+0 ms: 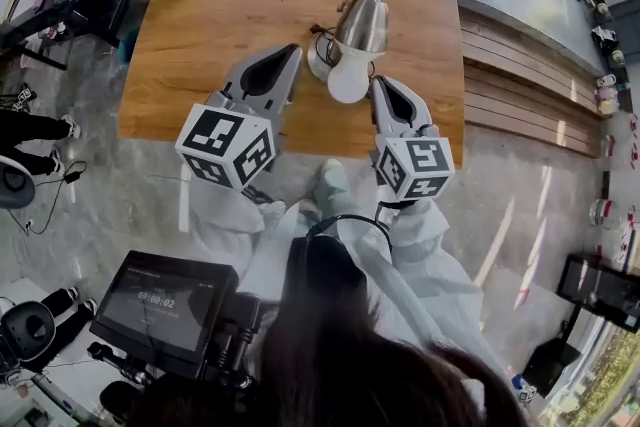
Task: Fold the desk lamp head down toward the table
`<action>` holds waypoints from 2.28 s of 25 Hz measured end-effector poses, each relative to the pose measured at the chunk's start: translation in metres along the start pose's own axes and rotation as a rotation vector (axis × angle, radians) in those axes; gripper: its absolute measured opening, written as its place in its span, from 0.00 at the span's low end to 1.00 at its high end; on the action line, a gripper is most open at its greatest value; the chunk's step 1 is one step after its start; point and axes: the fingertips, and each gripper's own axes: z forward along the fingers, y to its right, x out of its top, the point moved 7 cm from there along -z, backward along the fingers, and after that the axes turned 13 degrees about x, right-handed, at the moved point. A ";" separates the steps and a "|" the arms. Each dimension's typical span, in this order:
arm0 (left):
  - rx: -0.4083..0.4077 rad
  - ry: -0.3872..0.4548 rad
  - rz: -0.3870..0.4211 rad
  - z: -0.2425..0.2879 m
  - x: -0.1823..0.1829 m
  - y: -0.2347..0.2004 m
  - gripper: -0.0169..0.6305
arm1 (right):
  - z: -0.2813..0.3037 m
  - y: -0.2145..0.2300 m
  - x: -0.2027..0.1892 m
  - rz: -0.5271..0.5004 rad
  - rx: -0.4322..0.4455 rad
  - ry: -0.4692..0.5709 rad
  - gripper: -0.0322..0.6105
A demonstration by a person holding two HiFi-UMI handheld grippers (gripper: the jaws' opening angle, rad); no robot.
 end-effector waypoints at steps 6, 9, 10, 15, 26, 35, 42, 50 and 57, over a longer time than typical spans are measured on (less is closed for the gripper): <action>-0.091 -0.035 -0.091 0.054 0.010 -0.013 0.02 | 0.050 0.043 -0.014 -0.003 0.120 -0.100 0.05; -0.128 -0.068 -0.172 0.074 0.009 -0.019 0.02 | 0.069 0.056 -0.015 -0.009 0.162 -0.137 0.07; -0.146 -0.085 -0.204 0.079 0.010 -0.021 0.02 | 0.075 0.058 -0.015 -0.013 0.174 -0.147 0.07; -0.263 -0.181 -0.290 0.100 0.012 -0.026 0.02 | 0.097 0.062 -0.016 -0.030 0.221 -0.166 0.10; -0.565 -0.266 -0.347 0.125 0.021 -0.022 0.36 | 0.122 0.083 -0.018 -0.006 0.231 -0.175 0.11; -0.817 -0.651 -1.046 0.137 -0.006 -0.009 0.43 | 0.125 0.087 -0.022 -0.022 0.234 -0.191 0.11; -0.830 -0.789 -1.132 0.145 -0.009 0.005 0.43 | 0.124 0.084 -0.020 -0.062 0.256 -0.196 0.11; -0.828 -0.831 -1.131 0.146 -0.009 0.010 0.42 | 0.122 0.082 -0.021 -0.107 0.273 -0.198 0.11; -0.853 -0.833 -1.076 0.145 -0.003 0.014 0.28 | 0.122 0.086 -0.019 -0.109 0.318 -0.201 0.09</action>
